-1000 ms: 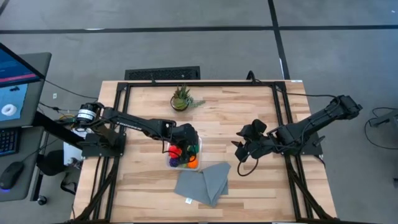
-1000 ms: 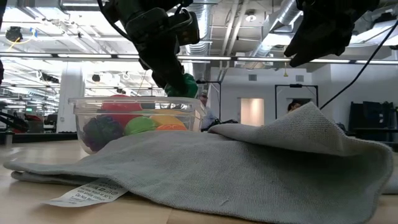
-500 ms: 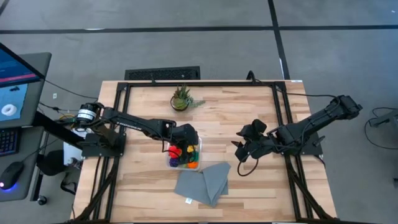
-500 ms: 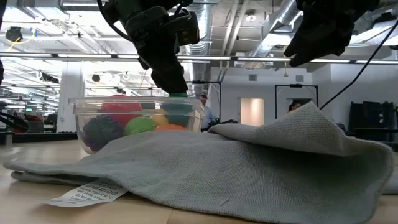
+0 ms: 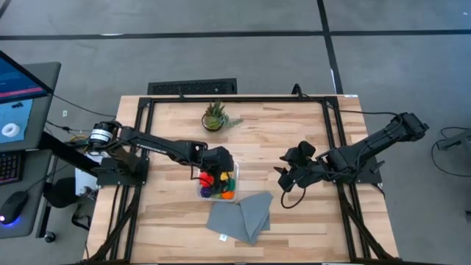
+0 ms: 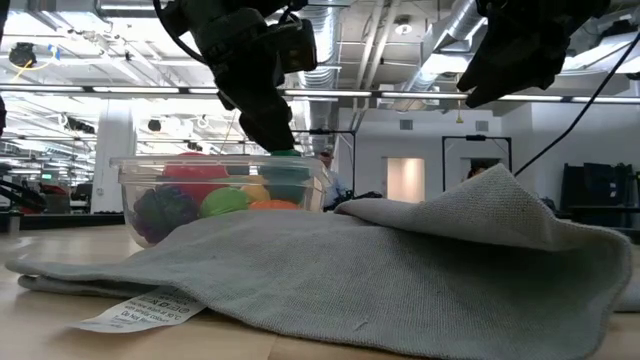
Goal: Pick and placing Produce into tupperware
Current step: Put the green bell pepper into the transparent container, then return to Home Position
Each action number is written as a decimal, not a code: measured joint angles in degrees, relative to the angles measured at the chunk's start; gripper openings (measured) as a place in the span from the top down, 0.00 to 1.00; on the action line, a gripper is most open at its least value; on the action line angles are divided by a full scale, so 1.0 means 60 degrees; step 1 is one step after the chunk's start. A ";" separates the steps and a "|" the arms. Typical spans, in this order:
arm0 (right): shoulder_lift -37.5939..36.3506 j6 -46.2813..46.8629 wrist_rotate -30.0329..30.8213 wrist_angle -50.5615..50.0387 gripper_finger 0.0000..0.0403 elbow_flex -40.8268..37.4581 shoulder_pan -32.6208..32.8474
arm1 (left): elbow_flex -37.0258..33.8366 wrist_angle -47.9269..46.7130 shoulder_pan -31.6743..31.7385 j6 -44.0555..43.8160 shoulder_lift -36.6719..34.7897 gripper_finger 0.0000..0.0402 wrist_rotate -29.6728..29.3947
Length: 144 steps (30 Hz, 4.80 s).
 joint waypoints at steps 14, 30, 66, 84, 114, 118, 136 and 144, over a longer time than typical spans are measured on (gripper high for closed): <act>0.0000 -0.0089 0.0000 -0.0011 0.39 0.0000 -0.0011 | 0.0011 -0.0847 0.0004 0.0138 -0.1949 0.23 -0.1157; 0.0000 -0.0911 -0.0108 0.0007 0.39 0.0000 -0.0019 | 0.0007 -0.2328 0.0004 -0.0671 -0.5044 0.23 -0.3073; -0.3127 -0.5815 -0.5144 0.5662 0.39 -0.1289 -0.2486 | -0.0001 -0.2063 -0.0364 0.1828 -0.9191 0.23 -0.3473; -0.4072 -0.5843 -0.8024 0.7178 0.39 -0.2160 -0.4242 | -0.4777 0.1158 -0.0361 0.2205 -1.4737 0.23 -0.3511; -0.4051 -0.4350 -0.9357 1.4239 0.39 -0.5730 -0.5166 | -0.8607 0.6830 -0.0361 0.3580 -1.5859 0.23 -0.2702; -0.4054 -0.4411 -0.9355 1.4396 0.39 -0.5730 -0.5160 | -0.9102 0.7691 -0.0361 0.3595 -1.5852 0.23 -0.2667; -0.4054 -0.4735 -0.8298 1.5005 0.39 -0.6202 -0.4466 | -1.0304 0.9765 -0.0356 0.3533 -1.5848 0.23 -0.2407; -0.4058 -0.4662 -0.7561 1.7106 0.39 -0.7424 -0.4137 | -1.0331 0.9779 -0.0357 0.3748 -1.5841 0.23 -0.2529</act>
